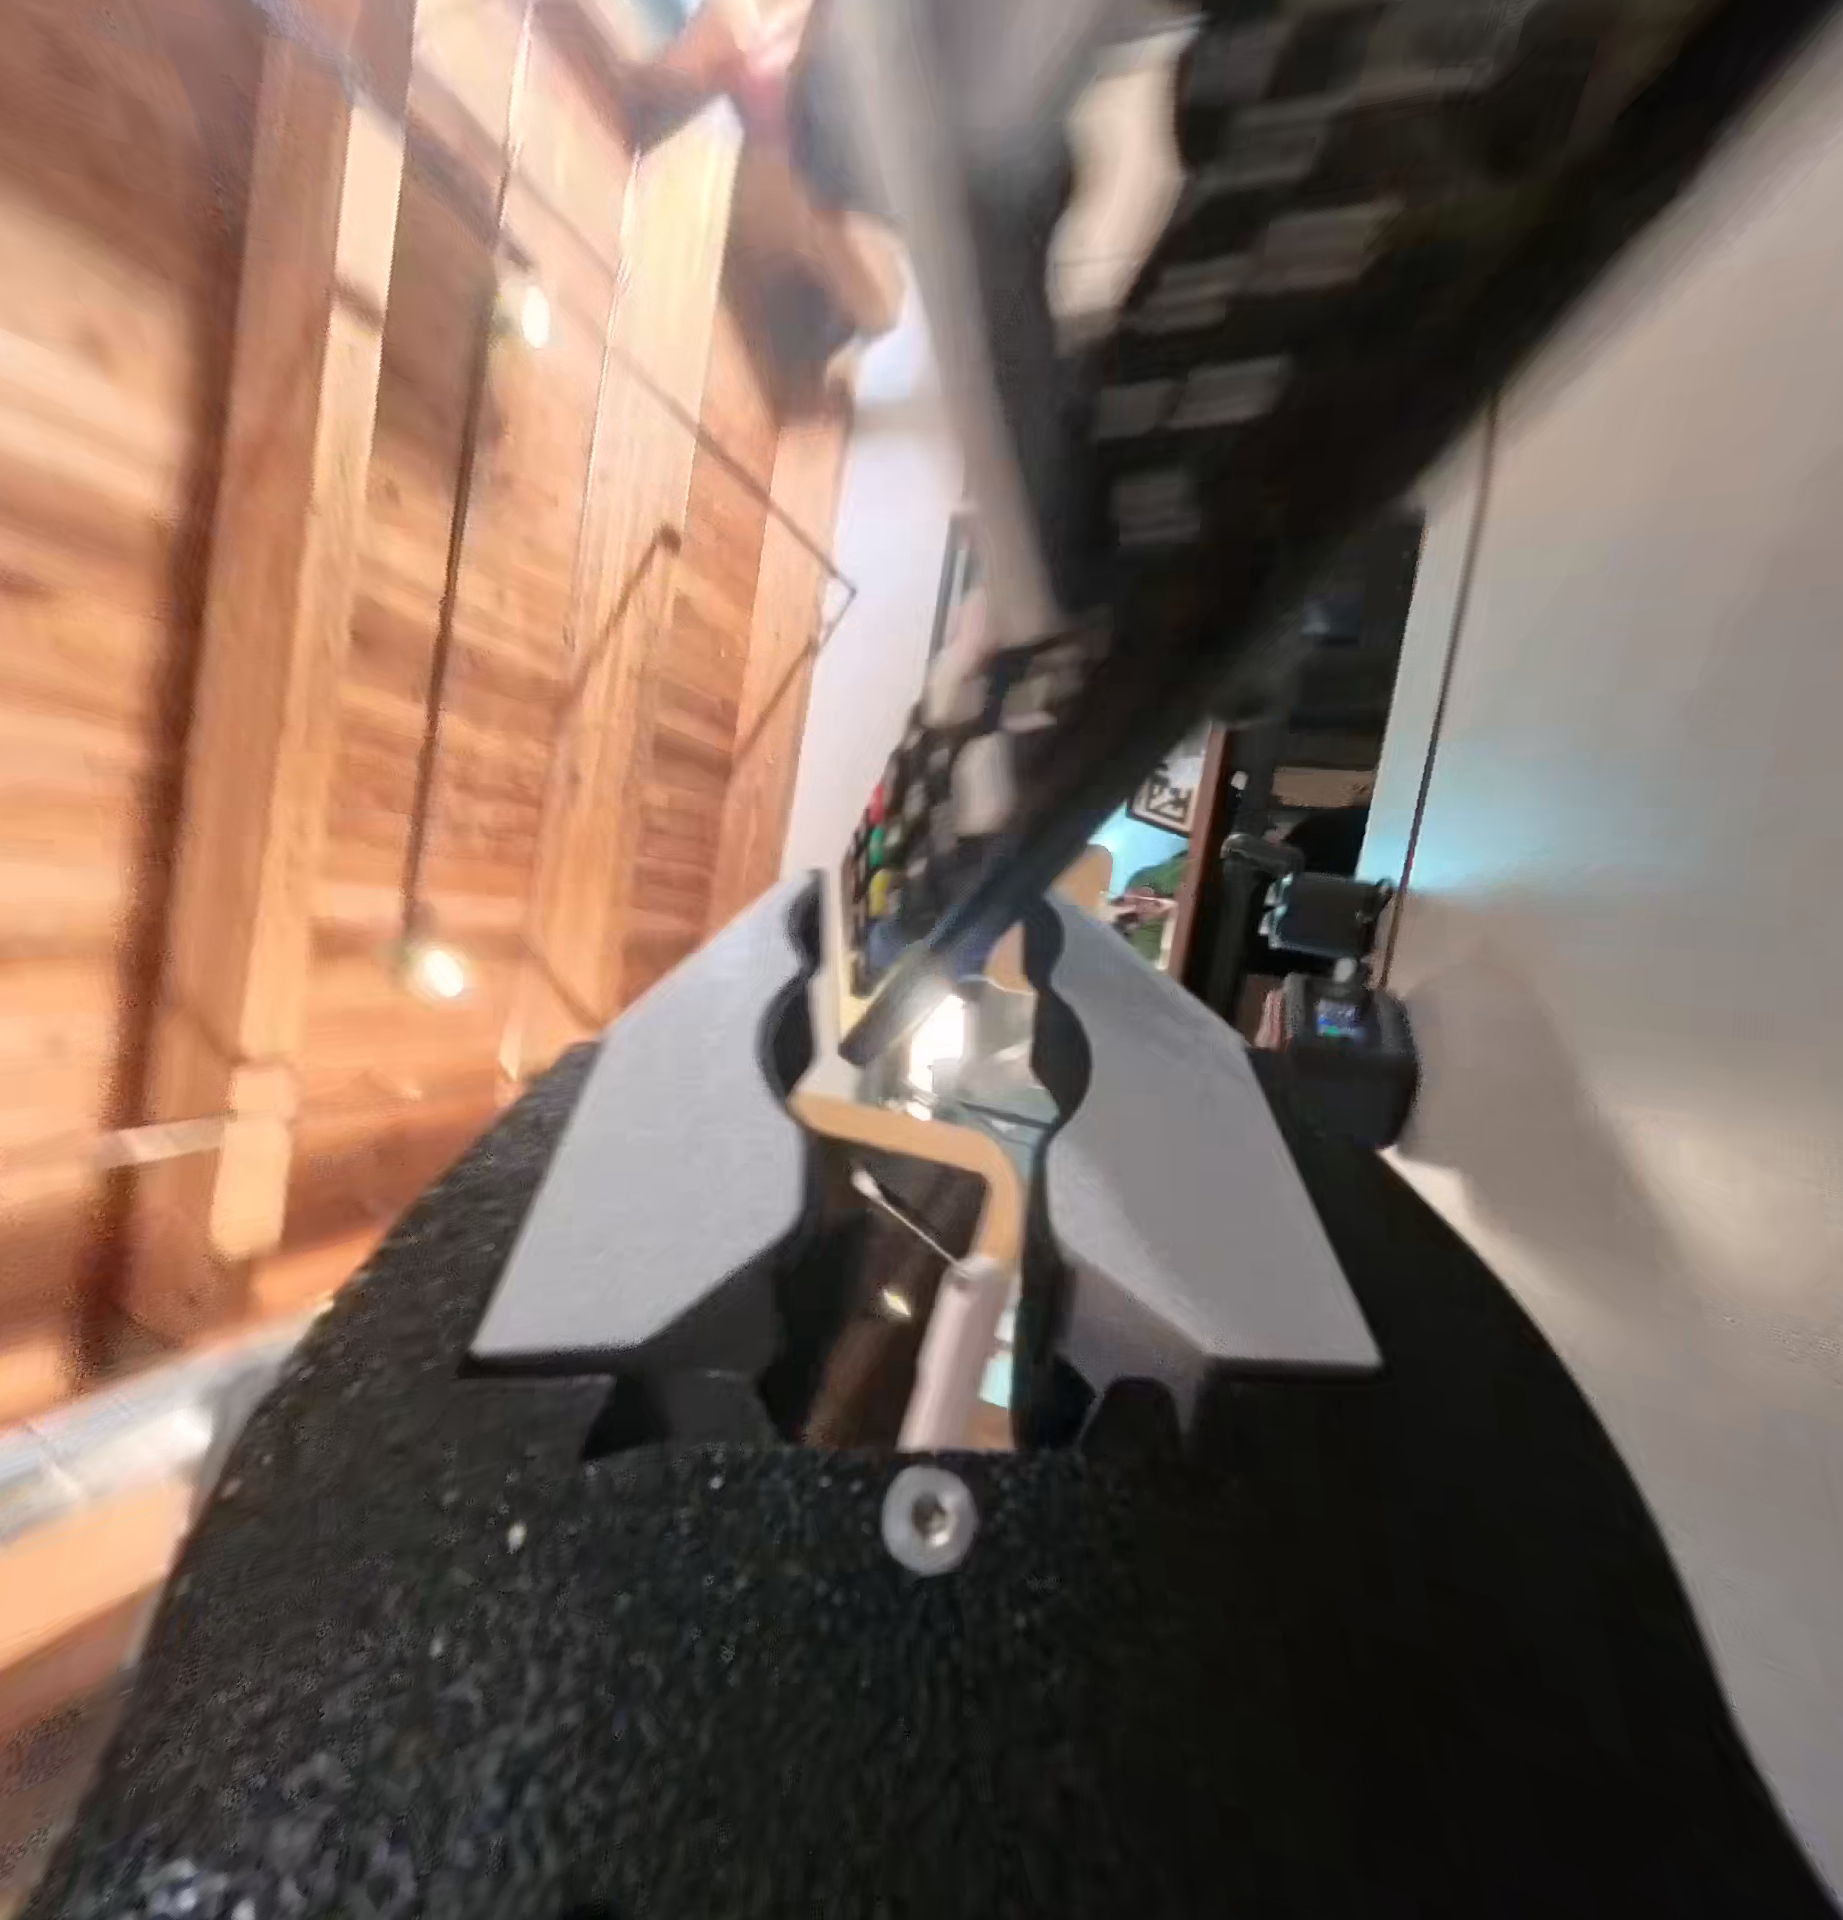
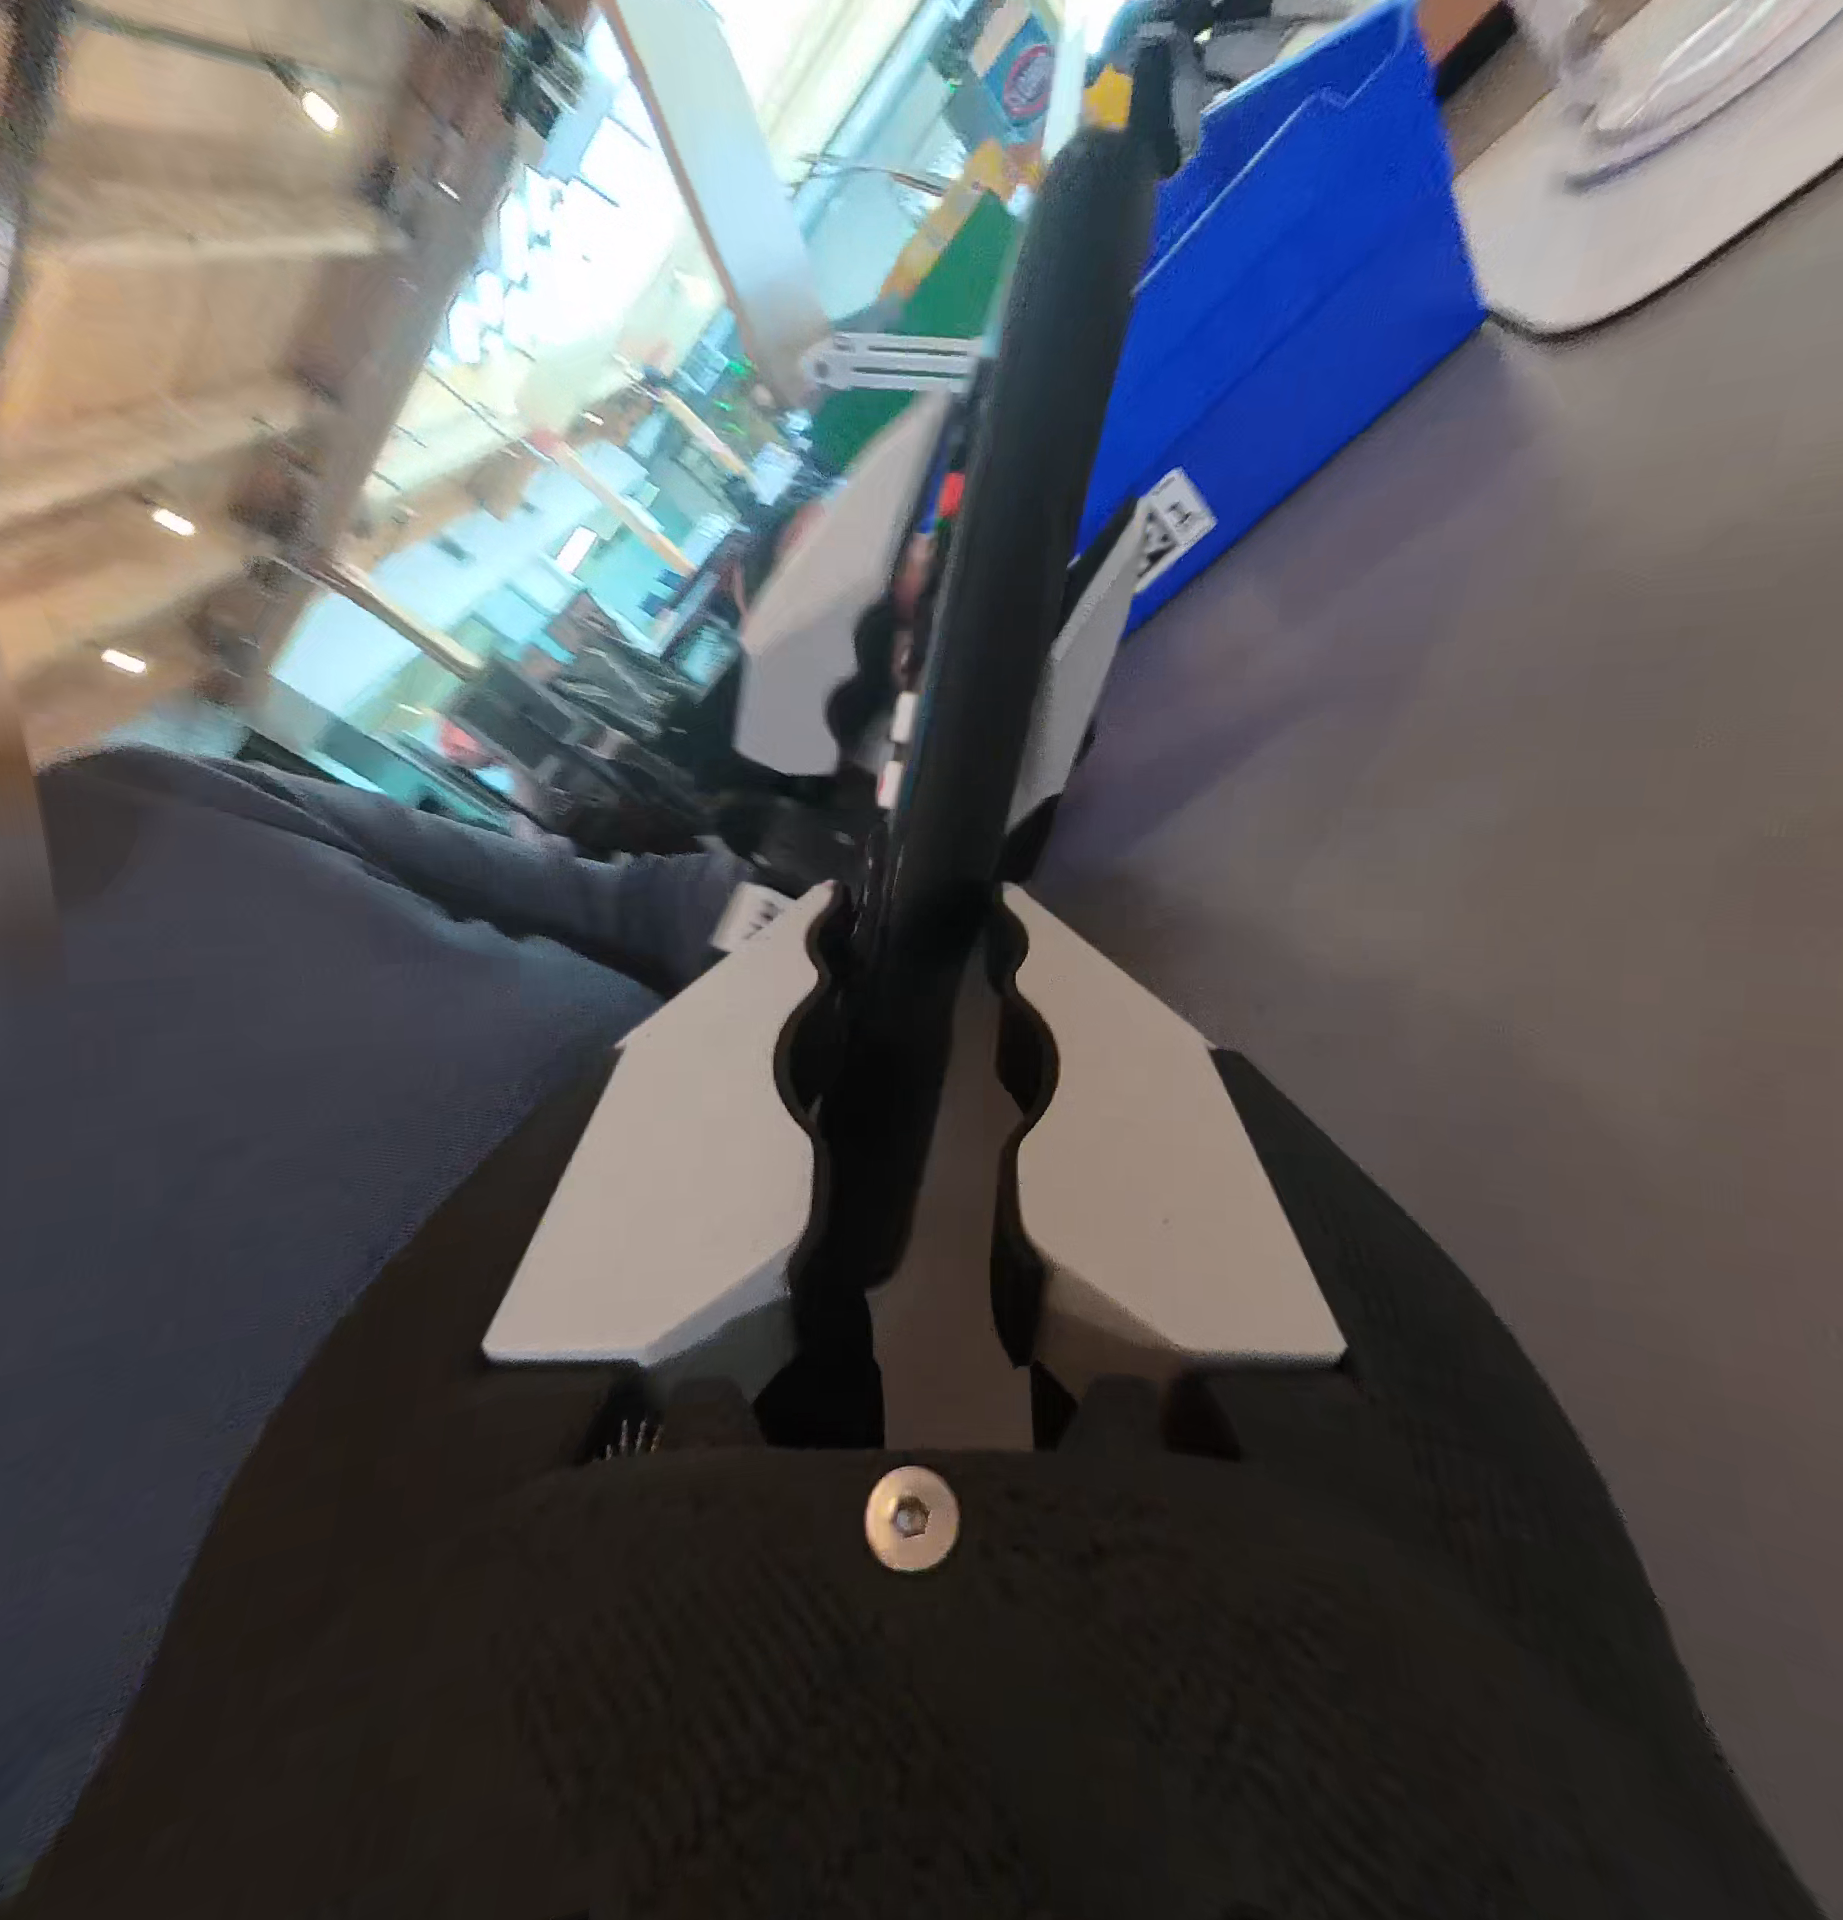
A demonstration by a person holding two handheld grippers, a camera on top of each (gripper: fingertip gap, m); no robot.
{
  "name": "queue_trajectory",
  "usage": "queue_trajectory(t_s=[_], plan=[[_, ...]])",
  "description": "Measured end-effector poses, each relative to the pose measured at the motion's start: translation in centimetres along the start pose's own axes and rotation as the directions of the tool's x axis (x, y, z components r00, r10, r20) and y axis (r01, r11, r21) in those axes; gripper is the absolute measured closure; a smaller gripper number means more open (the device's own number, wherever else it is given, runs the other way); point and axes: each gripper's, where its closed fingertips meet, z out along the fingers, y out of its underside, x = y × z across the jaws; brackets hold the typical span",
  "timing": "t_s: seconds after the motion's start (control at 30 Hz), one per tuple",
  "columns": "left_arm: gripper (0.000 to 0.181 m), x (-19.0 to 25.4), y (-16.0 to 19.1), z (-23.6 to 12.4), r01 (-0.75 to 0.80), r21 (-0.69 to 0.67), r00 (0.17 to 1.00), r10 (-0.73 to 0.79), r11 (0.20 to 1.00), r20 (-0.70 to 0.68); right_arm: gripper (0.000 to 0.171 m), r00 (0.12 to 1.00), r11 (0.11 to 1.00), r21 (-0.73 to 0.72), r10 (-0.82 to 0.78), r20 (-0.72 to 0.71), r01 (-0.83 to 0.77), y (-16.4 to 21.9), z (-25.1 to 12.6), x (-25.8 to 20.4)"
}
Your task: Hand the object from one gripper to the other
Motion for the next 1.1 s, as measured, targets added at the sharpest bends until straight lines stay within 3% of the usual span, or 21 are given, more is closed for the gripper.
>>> queue_trajectory(t_s=[0.07,0.13,0.2,0.27,0.33,0.4,0.47,0.5,0.53,0.6,0.63,0.77,0.87,0.97,1.03,1.1], plan=[[0.108,-1.3,2.3,0.5,0.256,-0.111,0.967,-0.254,0.96,0.032,0.148,0.979,0.986,-0.007,-0.166,-0.115,0.166,-0.4,-0.5,0.8],[0.097,-1.1,5.3,0.9,0.487,-0.244,0.869,-0.494,0.839,0.038,0.149,0.883,0.917,-0.019,-0.39,-0.262,0.399,-1.6,-1.4,1.5],[0.1,0.0,7.5,0.9,0.655,-0.337,0.727,-0.686,0.676,0.035,0.15,0.68,0.761,-0.083,-0.617,-0.396,0.643,-2.9,-2.2,1.6],[0.112,1.5,8.7,0.7,0.793,-0.405,0.512,-0.858,0.455,0.038,0.15,0.385,0.533,-0.201,-0.78,-0.493,0.822,-4.0,-2.8,1.2],[0.124,2.8,9.2,0.6,0.879,-0.444,0.217,-0.975,0.172,0.053,0.15,0.065,0.277,-0.341,-0.851,-0.521,0.898,-4.8,-3.2,0.4],[0.131,3.4,8.6,0.6,0.879,-0.442,-0.172,-0.984,-0.177,0.052,0.15,-0.223,0.079,-0.494,-0.824,-0.521,0.866,-5.6,-3.7,0.2],[0.115,2.5,7.1,0.6,0.715,-0.414,-0.631,-0.775,-0.563,-0.035,0.15,-0.494,-0.114,-0.65,-0.749,-0.441,0.752,-6.0,-4.0,-0.1],[0.106,1.4,6.5,0.6,0.552,-0.408,-0.818,-0.567,-0.727,-0.098,0.15,-0.594,-0.191,-0.704,-0.706,-0.385,0.684,-6.0,-4.0,-0.2],[0.098,0.1,5.4,0.3,0.364,-0.457,-0.932,-0.316,-0.812,-0.18,0.15,-0.67,-0.256,-0.742,-0.666,-0.33,0.619,-5.9,-3.9,-0.3],[0.062,-1.5,3.8,-0.3,0.07,-0.57,-0.969,0.08,-0.819,-0.234,0.15,-0.766,-0.347,-0.785,-0.597,-0.237,0.514,-5.7,-3.4,-0.6],[0.064,-1.6,2.6,-0.7,0.041,-0.629,-0.962,0.141,-0.777,-0.236,0.15,-0.797,-0.379,-0.797,-0.57,-0.199,0.47,-5.6,-3.2,-0.6],[0.075,-1.6,-2.5,-2.2,0.23,-0.768,-0.954,0.018,-0.598,-0.3,0.15,-0.846,-0.436,-0.825,-0.525,-0.091,0.359,-5.3,-2.9,-0.2],[0.144,-0.8,-2.3,-1.9,0.258,-0.745,-0.957,-0.057,-0.614,-0.285,0.15,-0.853,-0.442,-0.836,-0.518,-0.059,0.326,-5.2,-2.9,0.4],[0.158,0.8,-1.8,-1.7,0.306,-0.723,-0.951,-0.16,-0.62,-0.265,0.149,-0.852,-0.444,-0.845,-0.523,-0.027,0.299,-5.1,-2.8,1.1],[0.159,1.2,-1.1,-1.1,0.394,-0.663,-0.919,-0.273,-0.637,-0.284,0.142,-0.792,-0.369,-0.842,-0.602,-0.106,0.394,-5.1,-3.2,2.0],[0.159,1.6,-0.1,-0.5,0.531,-0.587,-0.843,-0.449,-0.612,-0.294,0.119,-0.69,-0.214,-0.824,-0.674,-0.264,0.525,-5.8,-4.4,2.6]])
